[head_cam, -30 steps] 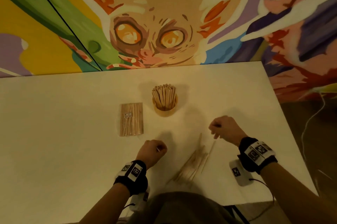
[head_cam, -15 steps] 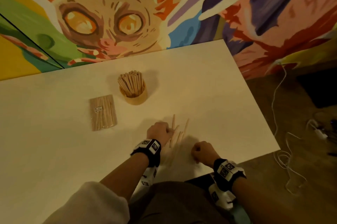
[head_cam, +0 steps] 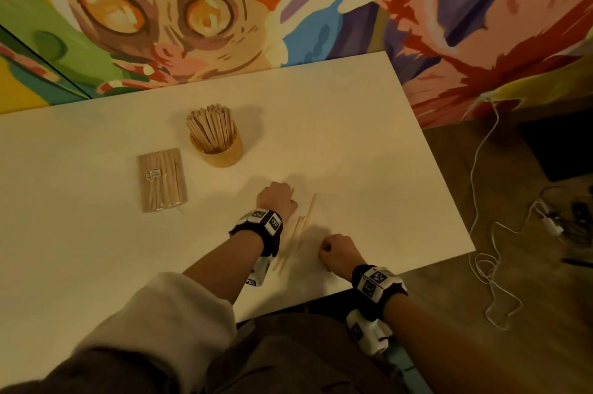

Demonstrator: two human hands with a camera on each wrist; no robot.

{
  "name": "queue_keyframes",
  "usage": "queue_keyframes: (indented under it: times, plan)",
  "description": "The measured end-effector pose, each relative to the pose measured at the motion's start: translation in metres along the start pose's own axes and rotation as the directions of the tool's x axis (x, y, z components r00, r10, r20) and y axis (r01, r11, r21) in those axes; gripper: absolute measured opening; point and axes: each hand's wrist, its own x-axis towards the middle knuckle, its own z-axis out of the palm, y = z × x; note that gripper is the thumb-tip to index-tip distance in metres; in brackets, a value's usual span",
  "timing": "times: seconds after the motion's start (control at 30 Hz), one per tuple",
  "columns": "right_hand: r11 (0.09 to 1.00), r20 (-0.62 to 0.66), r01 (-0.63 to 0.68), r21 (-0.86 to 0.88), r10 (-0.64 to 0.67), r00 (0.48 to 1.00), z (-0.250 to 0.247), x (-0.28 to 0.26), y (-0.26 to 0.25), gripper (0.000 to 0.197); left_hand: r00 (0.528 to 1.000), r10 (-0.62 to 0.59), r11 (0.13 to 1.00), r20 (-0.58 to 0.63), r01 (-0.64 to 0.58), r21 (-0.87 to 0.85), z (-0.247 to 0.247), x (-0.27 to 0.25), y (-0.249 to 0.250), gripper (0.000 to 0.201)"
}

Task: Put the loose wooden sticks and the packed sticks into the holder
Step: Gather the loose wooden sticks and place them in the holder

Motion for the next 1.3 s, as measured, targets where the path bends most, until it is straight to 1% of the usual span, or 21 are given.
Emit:
queue_keyframes:
  times: [0.1, 0.23, 0.37, 0.43, 0.5, 0.6, 0.67, 0.7, 0.73, 0.77, 0.8, 0.83, 0.87, 0.9, 0.97, 1.0, 1.07, 1.17, 1.23, 1.3]
  plan:
    - [1.000, 0.012, 0.001, -0.002, -0.001, 1.000, -0.001, 0.003, 0.001, 0.020, 0.998, 0.021, 1.000, 0.054, -0.021, 0.008, -0.007, 0.002, -0.006, 0.034]
    - [0.999, 0.057, -0.010, 0.046, 0.007, 0.998, -0.003, 0.010, 0.001, 0.021, 0.998, 0.014, 0.994, 0.064, -0.006, -0.114, -0.018, 0.000, -0.034, 0.019]
    - [0.985, 0.058, -0.006, 0.170, -0.004, 0.998, 0.000, 0.020, -0.007, 0.016, 0.996, -0.023, 0.991, 0.091, 0.035, -0.132, -0.014, -0.020, -0.065, 0.027]
    - [0.976, 0.062, -0.008, 0.218, -0.006, 0.998, 0.005, 0.024, -0.013, 0.016, 0.994, -0.047, 0.988, 0.095, 0.060, -0.143, -0.002, -0.034, -0.075, 0.019]
    - [0.974, 0.079, 0.006, 0.226, -0.024, 0.997, 0.012, 0.024, -0.019, 0.016, 0.995, -0.076, 0.980, 0.066, 0.087, -0.180, 0.008, -0.047, -0.078, 0.012]
    - [0.981, 0.125, 0.057, 0.187, -0.081, 0.989, 0.021, 0.021, -0.027, 0.013, 0.989, -0.149, 0.950, 0.014, 0.147, -0.275, 0.018, -0.063, -0.070, 0.013]
    - [0.983, 0.183, 0.105, 0.153, -0.133, 0.974, 0.018, 0.020, -0.030, 0.014, 0.982, -0.188, 0.946, 0.005, 0.182, -0.268, 0.024, -0.076, -0.065, 0.018]
    - [0.980, 0.187, 0.129, 0.151, -0.156, 0.970, 0.012, 0.022, -0.029, 0.015, 0.979, -0.202, 0.951, 0.000, 0.196, -0.240, 0.027, -0.084, -0.064, 0.023]
    - [0.977, 0.161, 0.143, 0.160, -0.168, 0.972, 0.004, 0.024, -0.027, 0.014, 0.977, -0.213, 0.955, -0.004, 0.208, -0.214, 0.031, -0.092, -0.066, 0.027]
    - [0.975, 0.097, 0.153, 0.158, -0.170, 0.981, -0.006, 0.028, -0.026, 0.012, 0.975, -0.220, 0.956, -0.007, 0.214, -0.201, 0.036, -0.100, -0.069, 0.031]
    - [0.978, -0.006, 0.172, 0.119, -0.172, 0.985, -0.017, 0.032, -0.023, 0.011, 0.975, -0.223, 0.956, -0.009, 0.216, -0.200, 0.040, -0.107, -0.073, 0.031]
    - [0.981, -0.114, 0.191, 0.043, -0.185, 0.976, -0.027, 0.038, -0.020, 0.014, 0.976, -0.218, 0.956, -0.010, 0.212, -0.205, 0.044, -0.113, -0.078, 0.029]
    - [0.976, -0.180, 0.212, -0.055, -0.219, 0.959, -0.036, 0.043, -0.018, 0.019, 0.977, -0.215, 0.955, -0.008, 0.208, -0.213, 0.046, -0.118, -0.083, 0.027]
    - [0.959, -0.194, 0.241, -0.148, -0.267, 0.944, -0.044, 0.049, -0.018, 0.027, 0.978, -0.210, 0.953, -0.005, 0.203, -0.226, 0.048, -0.121, -0.088, 0.025]
    - [0.912, -0.136, 0.304, -0.275, -0.350, 0.927, -0.053, 0.059, -0.021, 0.041, 0.980, -0.200, 0.950, -0.009, 0.192, -0.248, 0.047, -0.123, -0.095, 0.024]
    - [0.889, -0.102, 0.329, -0.318, -0.378, 0.920, -0.055, 0.063, -0.025, 0.045, 0.981, -0.195, 0.951, -0.012, 0.186, -0.247, 0.047, -0.123, -0.097, 0.022]
    - [0.865, -0.056, 0.355, -0.355, -0.399, 0.915, -0.056, 0.071, -0.031, 0.045, 0.983, -0.181, 0.956, -0.010, 0.173, -0.239, 0.047, -0.122, -0.097, 0.021]
    - [0.876, -0.014, 0.371, -0.309, -0.394, 0.919, -0.046, 0.072, -0.036, 0.034, 0.987, -0.158, 0.963, -0.005, 0.154, -0.221, 0.050, -0.120, -0.090, 0.024]
    - [0.880, 0.002, 0.389, -0.274, -0.404, 0.915, -0.033, 0.065, -0.035, 0.029, 0.991, -0.134, 0.971, -0.006, 0.130, -0.200, 0.052, -0.119, -0.080, 0.031]
    - [0.882, -0.011, 0.413, -0.225, -0.426, 0.904, -0.017, 0.057, -0.032, 0.028, 0.993, -0.115, 0.978, -0.005, 0.113, -0.173, 0.053, -0.115, -0.070, 0.041]
